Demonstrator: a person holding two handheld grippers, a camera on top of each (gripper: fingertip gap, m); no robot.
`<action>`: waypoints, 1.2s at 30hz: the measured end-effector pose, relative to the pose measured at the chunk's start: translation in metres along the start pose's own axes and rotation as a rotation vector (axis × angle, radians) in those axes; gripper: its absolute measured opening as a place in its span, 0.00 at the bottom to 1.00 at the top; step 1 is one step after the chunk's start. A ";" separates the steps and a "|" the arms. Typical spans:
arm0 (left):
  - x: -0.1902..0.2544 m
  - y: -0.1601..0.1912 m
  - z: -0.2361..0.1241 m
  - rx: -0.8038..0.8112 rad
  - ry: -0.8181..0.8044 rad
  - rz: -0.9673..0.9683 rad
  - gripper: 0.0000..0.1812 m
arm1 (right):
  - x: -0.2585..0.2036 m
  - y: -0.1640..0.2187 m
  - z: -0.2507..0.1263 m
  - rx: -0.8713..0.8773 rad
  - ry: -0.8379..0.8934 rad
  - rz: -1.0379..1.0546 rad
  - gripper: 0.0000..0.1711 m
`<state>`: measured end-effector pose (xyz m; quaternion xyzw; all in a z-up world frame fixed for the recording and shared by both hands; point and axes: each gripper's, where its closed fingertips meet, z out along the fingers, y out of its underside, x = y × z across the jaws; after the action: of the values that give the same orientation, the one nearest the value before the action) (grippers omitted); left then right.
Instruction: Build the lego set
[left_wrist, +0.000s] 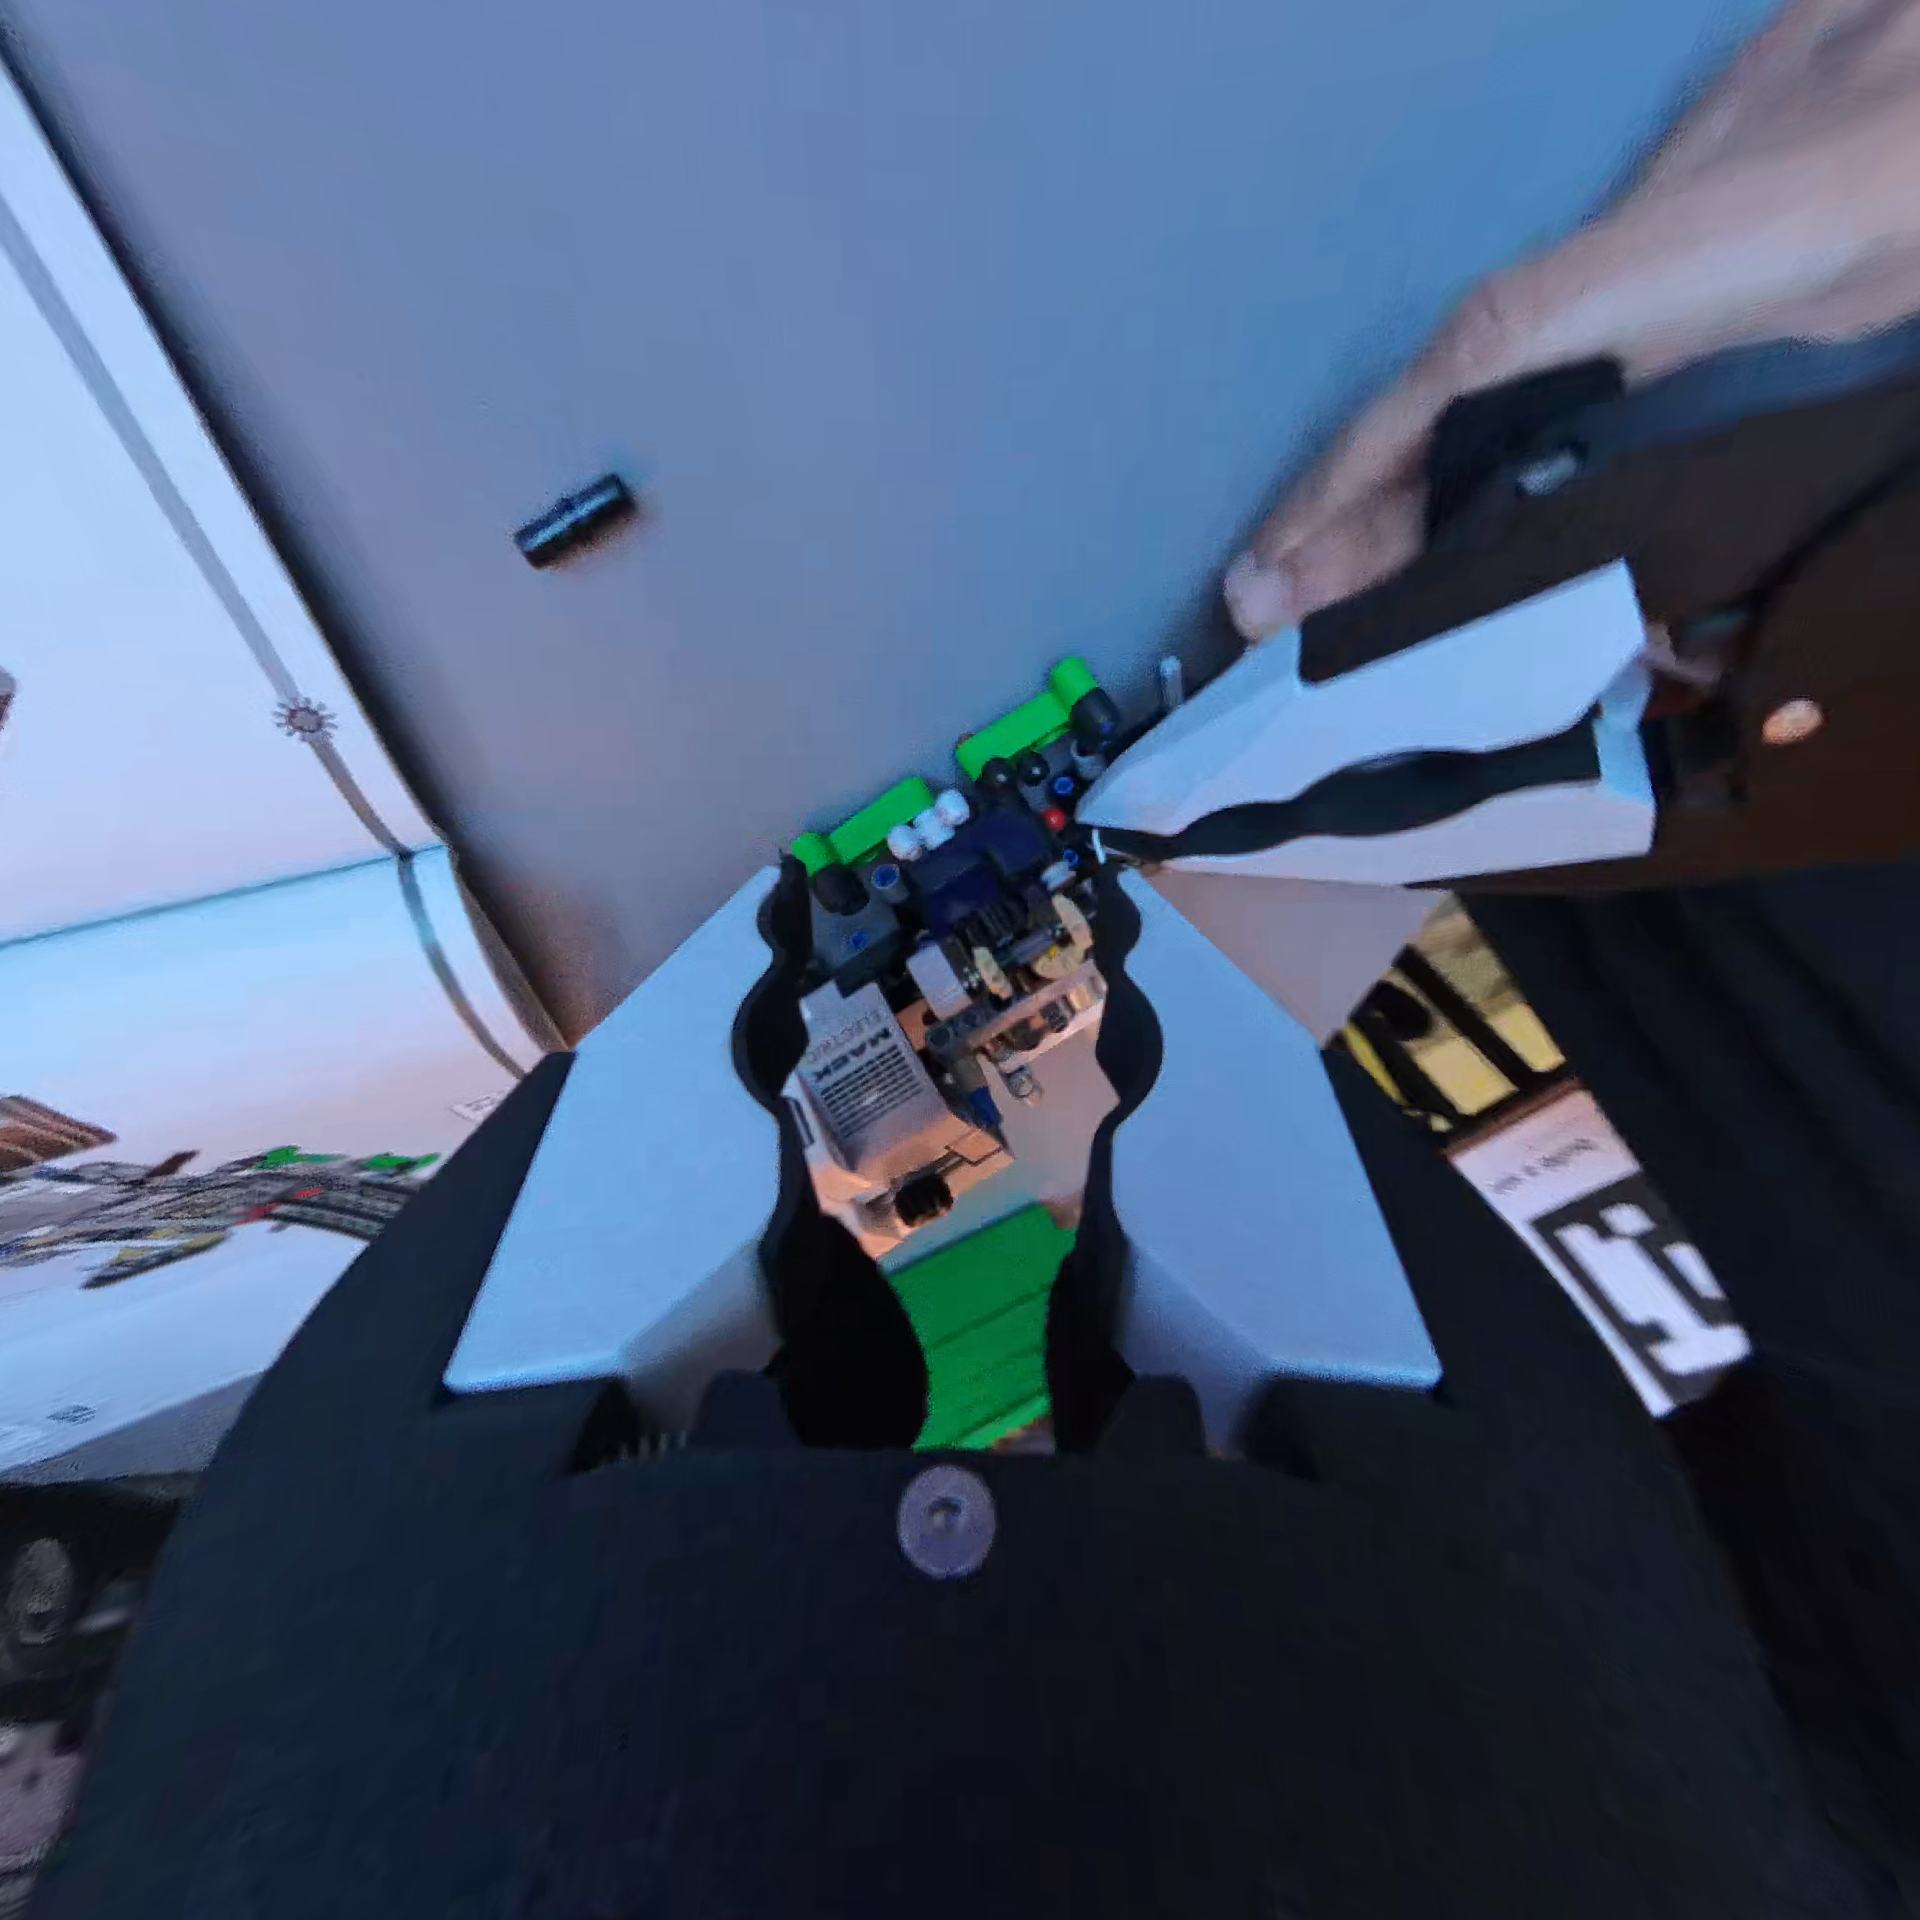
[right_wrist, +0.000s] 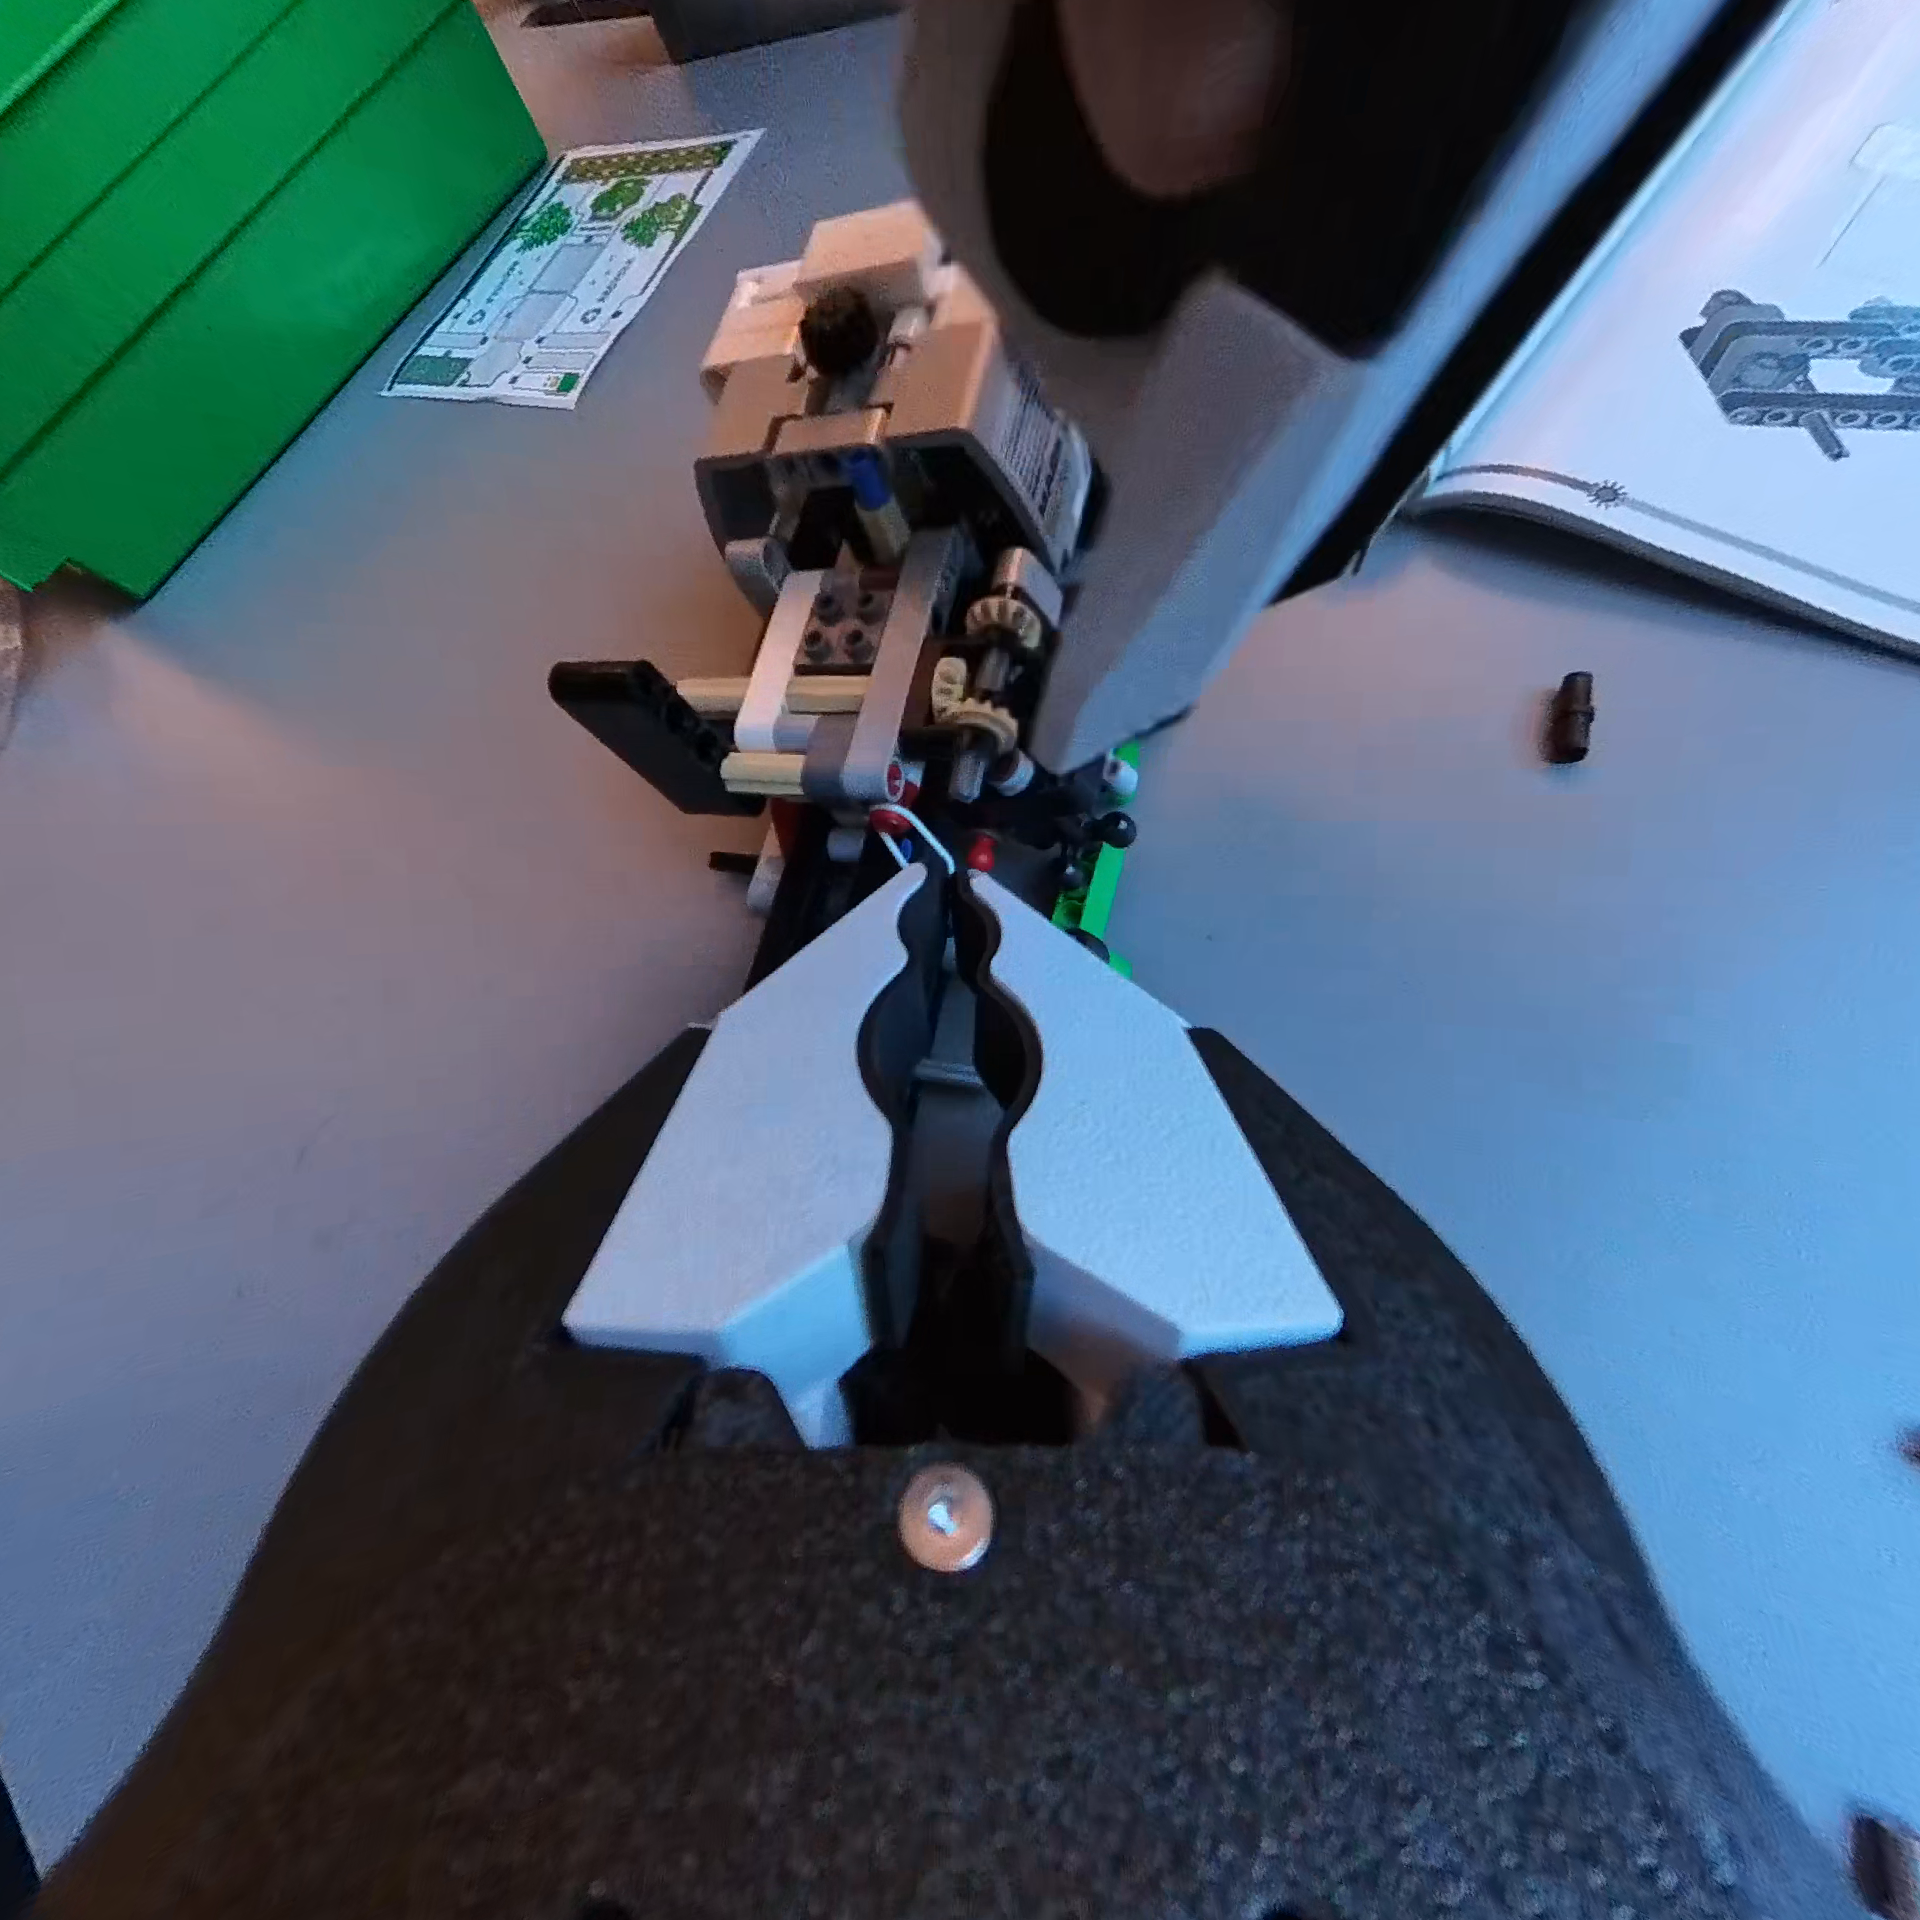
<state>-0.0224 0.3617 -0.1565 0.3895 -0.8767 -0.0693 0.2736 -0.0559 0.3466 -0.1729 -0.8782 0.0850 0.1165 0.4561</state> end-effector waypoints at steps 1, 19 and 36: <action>-0.003 0.000 0.002 -0.031 0.017 -0.048 0.31 | 0.001 0.000 0.000 0.003 0.008 0.000 0.00; -0.004 -0.001 0.010 -0.151 -0.055 -0.410 0.45 | 0.004 0.000 0.000 0.001 0.058 -0.037 0.00; -0.009 -0.005 0.023 0.081 -0.124 -0.404 0.31 | 0.004 -0.003 -0.003 0.027 0.022 0.014 0.00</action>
<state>-0.0268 0.3630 -0.1817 0.5628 -0.7982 -0.1113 0.1837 -0.0504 0.3453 -0.1700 -0.8726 0.0976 0.1089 0.4661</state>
